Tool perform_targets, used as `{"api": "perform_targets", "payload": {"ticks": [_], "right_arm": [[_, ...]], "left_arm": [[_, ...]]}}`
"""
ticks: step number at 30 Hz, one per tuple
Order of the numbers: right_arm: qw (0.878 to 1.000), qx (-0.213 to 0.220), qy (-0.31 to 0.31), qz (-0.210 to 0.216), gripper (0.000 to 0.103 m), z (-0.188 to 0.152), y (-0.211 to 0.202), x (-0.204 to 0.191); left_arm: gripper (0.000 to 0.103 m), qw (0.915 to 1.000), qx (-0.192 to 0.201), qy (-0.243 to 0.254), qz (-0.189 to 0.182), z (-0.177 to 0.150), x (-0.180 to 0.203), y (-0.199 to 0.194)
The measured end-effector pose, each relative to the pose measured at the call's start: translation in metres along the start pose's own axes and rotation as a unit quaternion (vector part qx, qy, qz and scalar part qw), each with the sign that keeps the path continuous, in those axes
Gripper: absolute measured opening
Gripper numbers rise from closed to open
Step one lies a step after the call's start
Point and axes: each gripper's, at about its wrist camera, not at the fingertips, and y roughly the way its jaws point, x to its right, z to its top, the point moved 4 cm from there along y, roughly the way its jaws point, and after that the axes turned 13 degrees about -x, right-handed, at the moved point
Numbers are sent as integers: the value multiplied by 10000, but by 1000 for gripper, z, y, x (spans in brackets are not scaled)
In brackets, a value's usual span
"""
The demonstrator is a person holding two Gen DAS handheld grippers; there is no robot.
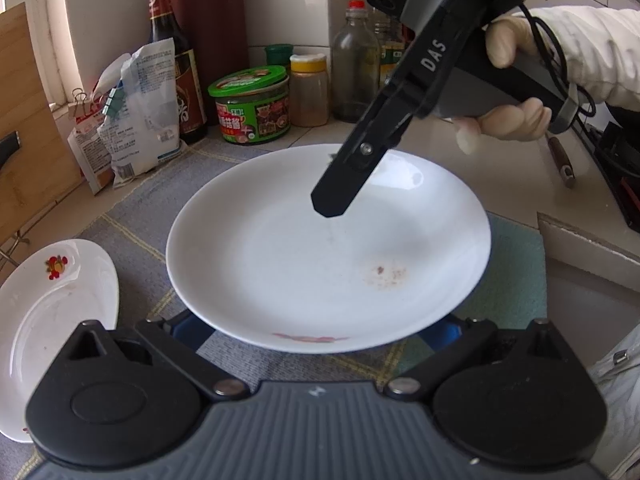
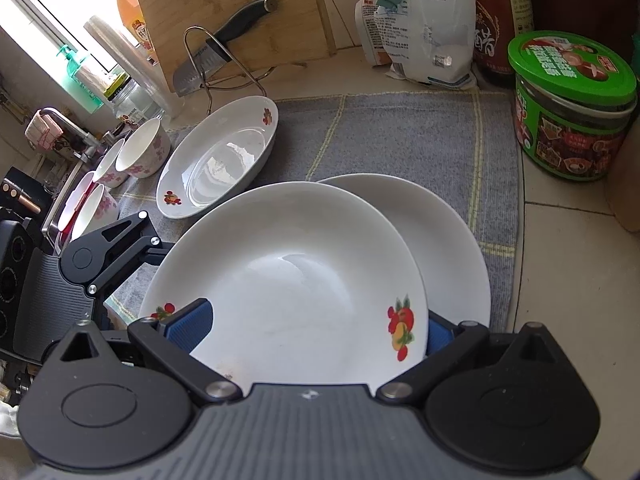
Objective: Organize plates and bowls
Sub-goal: 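Lower the large plate onto the other plate with the right tool, then settle the held large plate down onto the other plate with the right tool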
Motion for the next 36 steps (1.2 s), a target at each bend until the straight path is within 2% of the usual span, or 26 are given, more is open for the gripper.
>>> {"api": "perform_targets", "payload": {"ticks": [15,24,36], "right_arm": [[10000,-45,69,17,103,1,5,9],[9999,-33,129,38,103,0,5,11],[9995,-69,294,91,103,-6,5,15]], "left_arm": [[102,9999,-159,-24,-17,4,-5,8],[102,9990,-404,-79,-165,9,-11,16],[102,9960,-797,115,-391,14,-15,16]]}}
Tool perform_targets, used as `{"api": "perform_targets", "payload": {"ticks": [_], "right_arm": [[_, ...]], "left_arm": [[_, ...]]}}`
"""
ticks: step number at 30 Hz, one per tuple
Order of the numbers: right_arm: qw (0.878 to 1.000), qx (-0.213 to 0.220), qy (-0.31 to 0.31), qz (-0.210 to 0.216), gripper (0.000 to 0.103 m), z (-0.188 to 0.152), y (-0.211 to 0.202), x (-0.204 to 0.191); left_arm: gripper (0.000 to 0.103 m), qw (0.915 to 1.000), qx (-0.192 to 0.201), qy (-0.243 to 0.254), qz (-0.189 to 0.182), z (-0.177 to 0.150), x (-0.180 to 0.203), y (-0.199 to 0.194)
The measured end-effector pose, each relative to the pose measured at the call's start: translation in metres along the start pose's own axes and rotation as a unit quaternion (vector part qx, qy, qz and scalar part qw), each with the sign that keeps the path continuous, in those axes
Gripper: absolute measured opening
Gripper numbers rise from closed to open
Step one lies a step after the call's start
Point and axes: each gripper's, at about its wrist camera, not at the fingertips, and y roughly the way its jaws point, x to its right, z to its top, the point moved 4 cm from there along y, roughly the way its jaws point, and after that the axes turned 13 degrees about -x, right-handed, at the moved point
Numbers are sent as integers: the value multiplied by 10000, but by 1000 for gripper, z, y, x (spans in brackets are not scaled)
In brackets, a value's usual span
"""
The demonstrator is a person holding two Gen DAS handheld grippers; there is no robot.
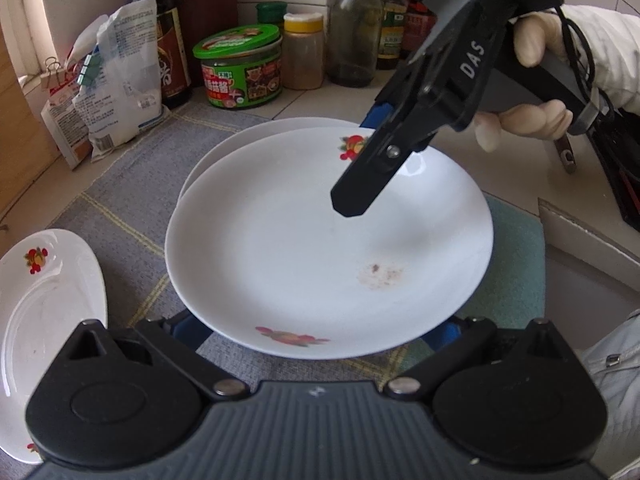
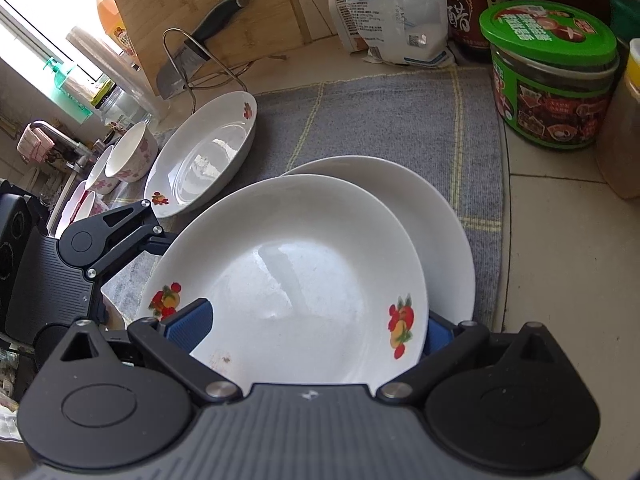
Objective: Organize plates and bowls
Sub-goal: 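Settle the held large plate down onto the other plate with the right tool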
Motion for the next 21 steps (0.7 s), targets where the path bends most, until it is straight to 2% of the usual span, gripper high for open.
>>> {"api": "perform_targets", "payload": {"ticks": [7,21], "right_arm": [[10000,47,65,49,103,-3,-3,1],[9999,64,97,55,103,-6,-4,0]], "left_arm": [[102,9998,-54,143,110,-3,1,-4],[102,9993,-173,315,82,-5,2,-5]]}}
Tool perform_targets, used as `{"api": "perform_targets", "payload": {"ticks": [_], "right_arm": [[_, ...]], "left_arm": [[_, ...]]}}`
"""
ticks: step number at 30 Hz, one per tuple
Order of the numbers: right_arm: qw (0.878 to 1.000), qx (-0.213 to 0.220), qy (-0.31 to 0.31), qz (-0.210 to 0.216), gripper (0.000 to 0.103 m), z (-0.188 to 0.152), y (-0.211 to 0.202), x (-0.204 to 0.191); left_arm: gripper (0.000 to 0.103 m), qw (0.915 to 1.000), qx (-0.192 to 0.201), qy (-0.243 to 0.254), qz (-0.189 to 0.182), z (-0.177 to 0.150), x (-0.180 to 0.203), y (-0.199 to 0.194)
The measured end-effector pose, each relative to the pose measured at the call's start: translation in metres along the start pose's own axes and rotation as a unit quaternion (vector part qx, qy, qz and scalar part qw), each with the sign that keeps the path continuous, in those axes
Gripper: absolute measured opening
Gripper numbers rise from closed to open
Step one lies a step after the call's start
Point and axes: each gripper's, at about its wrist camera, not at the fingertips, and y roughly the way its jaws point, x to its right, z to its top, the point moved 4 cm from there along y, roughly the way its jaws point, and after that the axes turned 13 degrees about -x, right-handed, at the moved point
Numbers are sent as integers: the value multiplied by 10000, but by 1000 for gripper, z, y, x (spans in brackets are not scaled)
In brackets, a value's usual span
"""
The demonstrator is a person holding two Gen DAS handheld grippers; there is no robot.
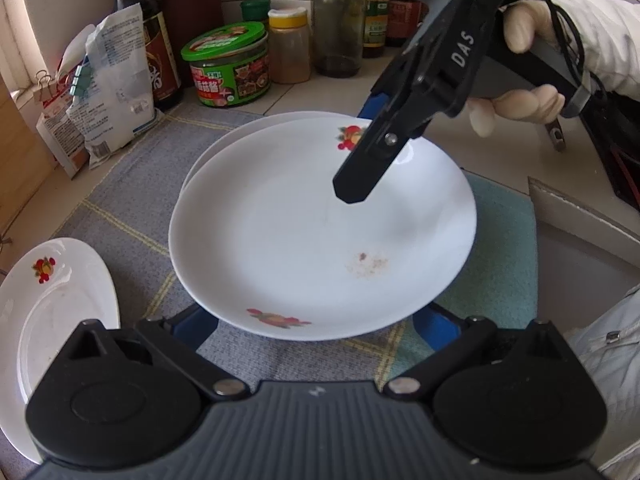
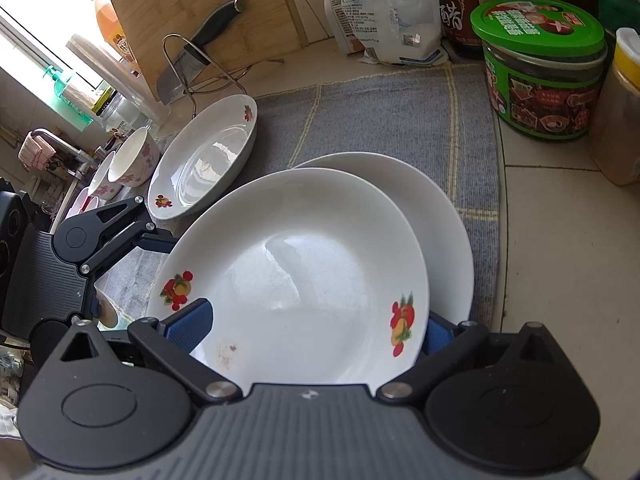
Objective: Organize plates and bowls
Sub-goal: 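Settle the held large plate down onto the other plate with the right tool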
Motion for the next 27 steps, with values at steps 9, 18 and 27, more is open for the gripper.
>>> {"api": "perform_targets", "payload": {"ticks": [9,18,27], "right_arm": [[9999,-29,61,-88,103,0,-2,2],[9999,-17,86,-147,103,-1,-6,1],[9996,-13,123,-268,103,-3,-12,-2]], "left_arm": [[102,10000,29,-34,-39,0,1,0],[102,9999,52,-77,-77,1,-1,2],[102,9998,121,-136,-121,2,-2,3]]}}
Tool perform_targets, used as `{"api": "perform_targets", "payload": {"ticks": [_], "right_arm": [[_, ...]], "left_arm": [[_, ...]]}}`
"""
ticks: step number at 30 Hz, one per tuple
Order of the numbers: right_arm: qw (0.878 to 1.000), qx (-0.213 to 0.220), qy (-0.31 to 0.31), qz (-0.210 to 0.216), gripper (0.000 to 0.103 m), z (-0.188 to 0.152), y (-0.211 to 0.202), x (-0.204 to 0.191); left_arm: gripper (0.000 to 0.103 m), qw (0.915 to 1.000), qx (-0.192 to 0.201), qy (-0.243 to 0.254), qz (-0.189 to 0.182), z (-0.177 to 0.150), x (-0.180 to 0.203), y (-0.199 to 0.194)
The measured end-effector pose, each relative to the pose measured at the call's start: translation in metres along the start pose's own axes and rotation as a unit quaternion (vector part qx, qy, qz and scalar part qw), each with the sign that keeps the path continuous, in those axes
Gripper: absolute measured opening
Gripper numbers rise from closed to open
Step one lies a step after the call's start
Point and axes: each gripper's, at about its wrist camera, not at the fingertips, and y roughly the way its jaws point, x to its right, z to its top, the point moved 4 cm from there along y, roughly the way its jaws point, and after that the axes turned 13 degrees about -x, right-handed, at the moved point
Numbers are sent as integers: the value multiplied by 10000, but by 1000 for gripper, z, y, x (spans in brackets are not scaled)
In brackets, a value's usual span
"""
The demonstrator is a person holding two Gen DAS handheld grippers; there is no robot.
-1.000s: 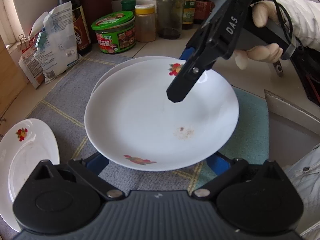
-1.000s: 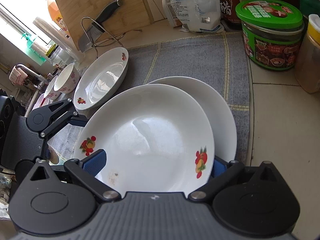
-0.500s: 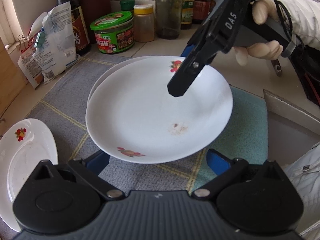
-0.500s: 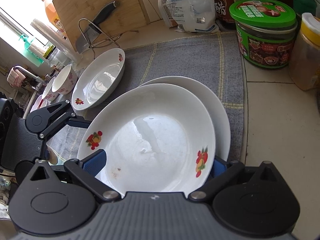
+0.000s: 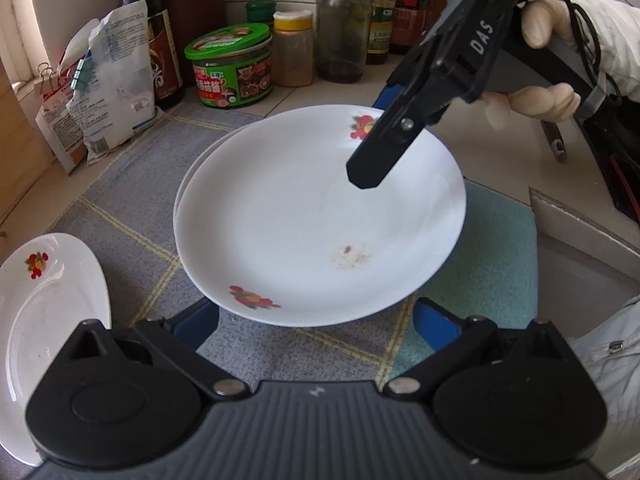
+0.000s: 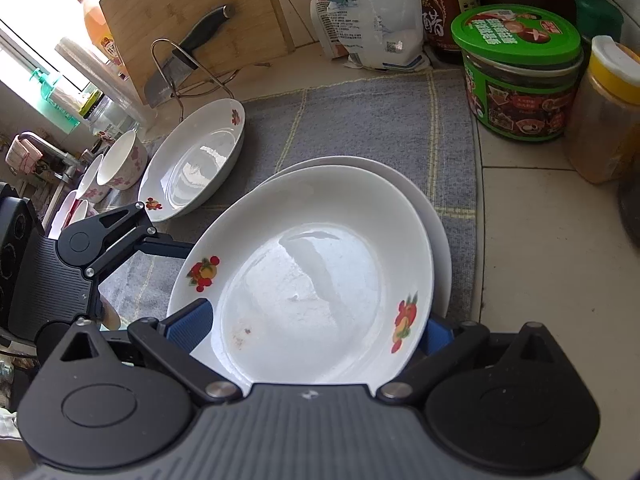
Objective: Organize plates and bowls
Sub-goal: 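Settle the held large plate down onto the other plate with the right tool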
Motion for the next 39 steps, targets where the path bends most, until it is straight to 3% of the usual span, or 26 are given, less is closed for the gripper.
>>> {"api": "perform_targets", "payload": {"ticks": [39], "right_arm": [[9965,20,300,-781,103,-4,-4,-18]], "left_arm": [[102,9984,549,-64,-109,-3,1,-9]]}}
